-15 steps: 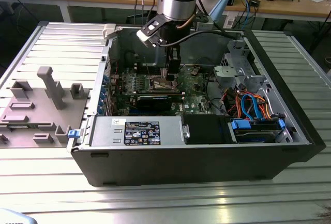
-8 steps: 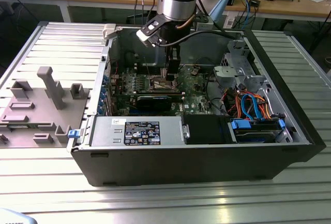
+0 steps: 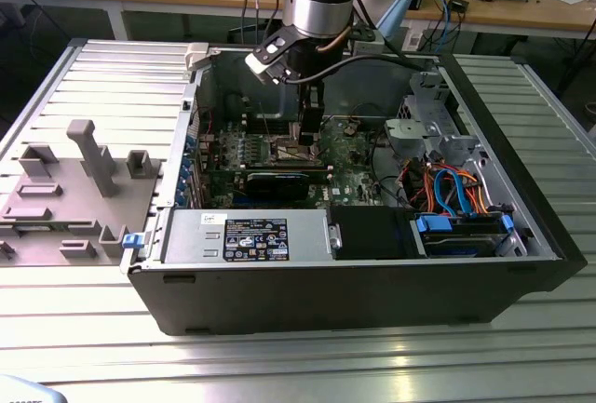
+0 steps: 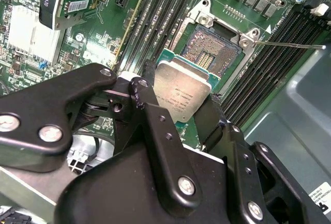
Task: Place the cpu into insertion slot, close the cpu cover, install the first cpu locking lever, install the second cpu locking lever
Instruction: 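Place the cpu into insertion slot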
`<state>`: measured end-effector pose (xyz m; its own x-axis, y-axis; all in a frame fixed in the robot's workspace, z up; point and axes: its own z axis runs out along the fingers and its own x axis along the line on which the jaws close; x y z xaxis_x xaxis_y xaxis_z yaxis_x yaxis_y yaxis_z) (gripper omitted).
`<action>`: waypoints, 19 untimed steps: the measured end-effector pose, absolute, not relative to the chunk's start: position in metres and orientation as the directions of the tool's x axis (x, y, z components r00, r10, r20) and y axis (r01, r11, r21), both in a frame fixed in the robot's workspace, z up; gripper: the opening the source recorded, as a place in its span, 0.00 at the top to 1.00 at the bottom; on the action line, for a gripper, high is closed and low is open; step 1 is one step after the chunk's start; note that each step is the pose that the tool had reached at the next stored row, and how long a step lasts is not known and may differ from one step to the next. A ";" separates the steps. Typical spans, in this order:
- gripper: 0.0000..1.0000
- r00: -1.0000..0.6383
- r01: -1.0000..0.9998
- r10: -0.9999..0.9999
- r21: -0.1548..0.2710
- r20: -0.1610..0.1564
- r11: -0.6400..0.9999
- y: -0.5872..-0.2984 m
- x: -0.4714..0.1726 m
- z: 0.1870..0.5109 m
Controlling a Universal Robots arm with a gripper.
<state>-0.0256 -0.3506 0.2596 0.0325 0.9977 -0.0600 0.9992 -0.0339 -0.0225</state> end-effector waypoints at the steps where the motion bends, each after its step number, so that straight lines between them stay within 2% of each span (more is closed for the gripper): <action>1: 0.45 0.032 0.999 0.998 -0.023 -0.060 -0.034 -0.351 -0.026 0.260; 19: 0.45 0.032 0.999 0.998 -0.022 -0.060 -0.034 -0.350 -0.029 0.256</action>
<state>-0.0290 -0.3496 0.2557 0.0325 0.9977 -0.0599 0.9992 -0.0339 -0.0225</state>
